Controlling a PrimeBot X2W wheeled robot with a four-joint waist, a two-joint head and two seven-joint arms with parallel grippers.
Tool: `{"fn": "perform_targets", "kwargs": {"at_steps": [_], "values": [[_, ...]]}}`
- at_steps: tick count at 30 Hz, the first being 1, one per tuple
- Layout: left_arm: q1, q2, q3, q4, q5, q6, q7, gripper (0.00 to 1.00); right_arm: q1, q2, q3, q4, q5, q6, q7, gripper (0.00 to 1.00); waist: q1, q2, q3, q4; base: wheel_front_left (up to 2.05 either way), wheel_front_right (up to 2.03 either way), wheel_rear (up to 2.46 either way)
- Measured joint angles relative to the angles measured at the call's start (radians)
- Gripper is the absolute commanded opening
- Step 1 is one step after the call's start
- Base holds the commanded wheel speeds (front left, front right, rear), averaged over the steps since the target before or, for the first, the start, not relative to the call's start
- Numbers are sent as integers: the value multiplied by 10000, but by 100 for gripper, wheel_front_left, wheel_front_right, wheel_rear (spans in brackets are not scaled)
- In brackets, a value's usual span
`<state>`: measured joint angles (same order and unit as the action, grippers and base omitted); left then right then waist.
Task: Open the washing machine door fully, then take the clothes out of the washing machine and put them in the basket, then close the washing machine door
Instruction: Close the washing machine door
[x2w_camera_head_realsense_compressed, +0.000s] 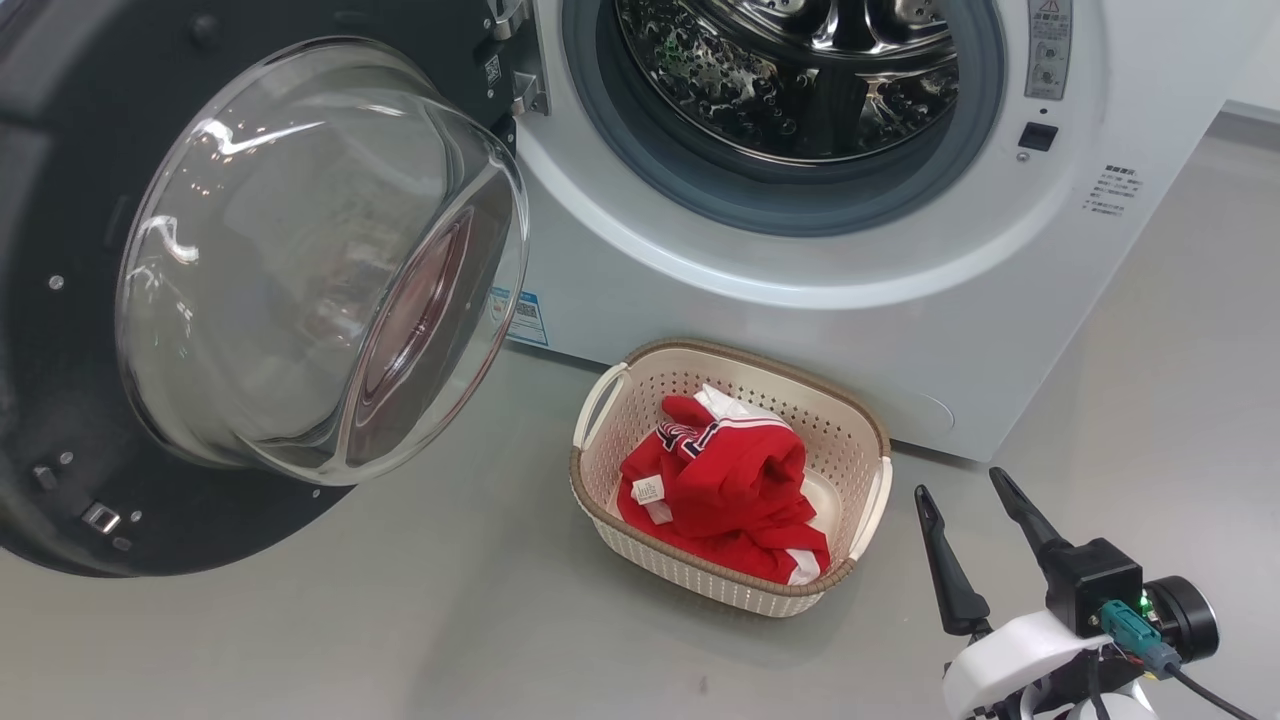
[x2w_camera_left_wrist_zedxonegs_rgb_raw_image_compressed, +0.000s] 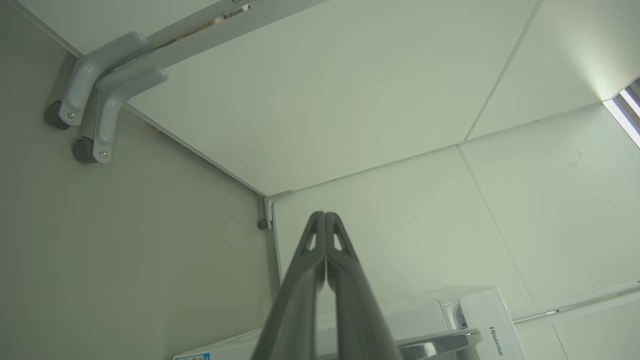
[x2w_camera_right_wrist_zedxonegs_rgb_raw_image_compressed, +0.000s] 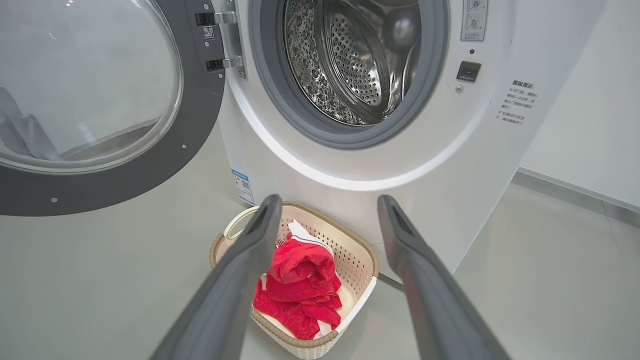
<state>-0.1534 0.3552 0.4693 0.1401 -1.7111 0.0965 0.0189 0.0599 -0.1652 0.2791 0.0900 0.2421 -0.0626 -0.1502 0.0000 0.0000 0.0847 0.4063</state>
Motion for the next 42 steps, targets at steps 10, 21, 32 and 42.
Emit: {"fn": "perform_targets", "kwargs": {"at_steps": [10, 21, 32, 42], "values": [[-11, 334, -1177, 1112, 38, 46, 1294, 0, -12, -25, 40, -13, 0, 88, 44, 100, 0, 0, 110, -207, 0, 0, 0], [-246, 692, -1732, 1774, 36, 35, 2405, 0, -12, -81, 36, -58, 0, 88, 88, 100, 0, 0, 138, -199, 0, 0, 0], [-422, 848, -2094, 2307, -54, -522, 3335, 0, -105, -105, 10, -115, 0, 88, 128, 100, 0, 0, 206, -184, 0, 0, 0], [-461, 980, -2251, 2556, -161, -1252, 3996, 0, -119, -173, -50, -140, 0, 86, 128, 100, 0, 0, 211, -125, 0, 0, 0]]}}
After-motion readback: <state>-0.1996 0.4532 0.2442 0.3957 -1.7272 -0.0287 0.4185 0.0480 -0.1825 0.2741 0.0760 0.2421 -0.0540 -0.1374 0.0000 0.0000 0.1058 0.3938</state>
